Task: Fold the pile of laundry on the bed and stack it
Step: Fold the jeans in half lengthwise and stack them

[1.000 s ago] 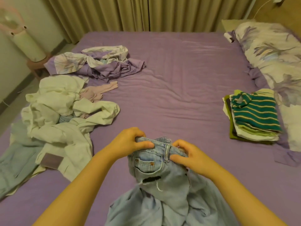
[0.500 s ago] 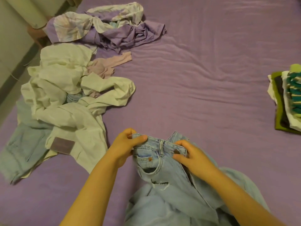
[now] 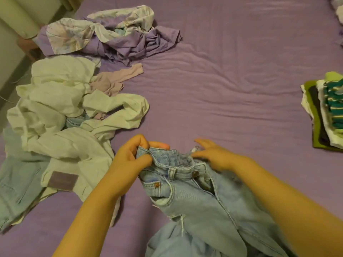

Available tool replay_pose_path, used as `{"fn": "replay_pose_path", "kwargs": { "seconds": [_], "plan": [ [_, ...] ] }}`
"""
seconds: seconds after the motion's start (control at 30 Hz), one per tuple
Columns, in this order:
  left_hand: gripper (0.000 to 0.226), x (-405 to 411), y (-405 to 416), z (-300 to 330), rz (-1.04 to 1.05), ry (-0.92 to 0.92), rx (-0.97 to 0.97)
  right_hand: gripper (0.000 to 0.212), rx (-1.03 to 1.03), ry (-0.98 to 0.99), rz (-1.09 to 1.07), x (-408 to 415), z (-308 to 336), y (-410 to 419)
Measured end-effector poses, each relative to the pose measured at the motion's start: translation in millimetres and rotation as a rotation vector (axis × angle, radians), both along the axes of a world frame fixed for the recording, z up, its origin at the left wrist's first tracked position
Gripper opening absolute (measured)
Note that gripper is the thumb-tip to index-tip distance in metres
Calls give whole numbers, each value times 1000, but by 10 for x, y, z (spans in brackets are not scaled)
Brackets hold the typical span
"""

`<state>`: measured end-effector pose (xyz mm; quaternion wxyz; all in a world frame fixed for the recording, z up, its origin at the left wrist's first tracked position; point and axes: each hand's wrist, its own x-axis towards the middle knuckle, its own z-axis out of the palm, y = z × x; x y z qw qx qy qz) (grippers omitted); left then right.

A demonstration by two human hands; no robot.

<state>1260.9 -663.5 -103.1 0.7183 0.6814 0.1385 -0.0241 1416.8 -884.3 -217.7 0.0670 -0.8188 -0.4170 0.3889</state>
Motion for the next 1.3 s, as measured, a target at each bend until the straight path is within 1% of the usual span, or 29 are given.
{"fn": "replay_pose_path", "kwargs": {
  "seconds": [0.1,0.17,0.27,0.33,0.37,0.43,0.5,0.57,0.63,0.7,0.73,0.77,0.8,0.83,0.9,0.93,0.97,1.03,1.13,1.2,1.3],
  "plan": [
    [37,-53,13,34,-10,5,14,35,-4,-18,153,10,-11,64],
    [42,-94,61,54,36,20,7,19,-12,26,159,89,88,4],
    [38,-147,108,86,123,57,-13,21,47,169,49,227,428,-234],
    [38,-156,91,120,180,85,-44,14,99,255,-18,305,774,-409],
    [38,-150,65,147,202,98,-57,18,117,275,-45,331,978,-478],
    [37,-122,-2,214,204,115,-55,14,162,269,-100,362,1339,-597],
    [36,-72,-92,297,158,96,-16,11,187,206,-119,353,1600,-682],
    [38,42,-201,397,82,38,14,13,134,-13,-44,327,1732,-768],
    [37,222,-317,506,-17,-17,-12,15,16,-190,24,290,1801,-902],
    [34,457,-421,551,-101,-58,-47,19,-45,-229,-6,307,1868,-1077],
    [35,592,-466,524,-110,-61,-15,19,-35,-208,-39,341,1886,-1163],
    [36,729,-513,464,-94,-54,80,18,0,-180,-68,387,1882,-1229],
    [38,866,-554,375,-61,-41,235,14,42,-161,-90,441,1839,-1275],
    [38,994,-602,258,-43,-20,434,11,76,-150,-109,493,1739,-1300],
    [35,1186,-724,-63,-94,37,865,14,96,-141,-162,579,1369,-1296],
    [37,1235,-793,-264,-141,51,996,16,81,-132,-193,608,1123,-1288],
    [40,1253,-877,-469,-190,58,1046,17,55,-129,-217,633,867,-1286],
    [42,1237,-1059,-849,-286,80,1031,18,12,-137,-257,689,386,-1299],
    [37,1255,-1287,-1292,-378,83,991,22,91,-169,-363,824,-41,-1303],
    [39,1335,-1409,-1484,-366,75,965,22,163,-239,-338,953,-204,-1267],
    [56,1515,-1539,-1709,-334,113,996,22,211,-340,-233,1163,-349,-1148]
  ]
}}
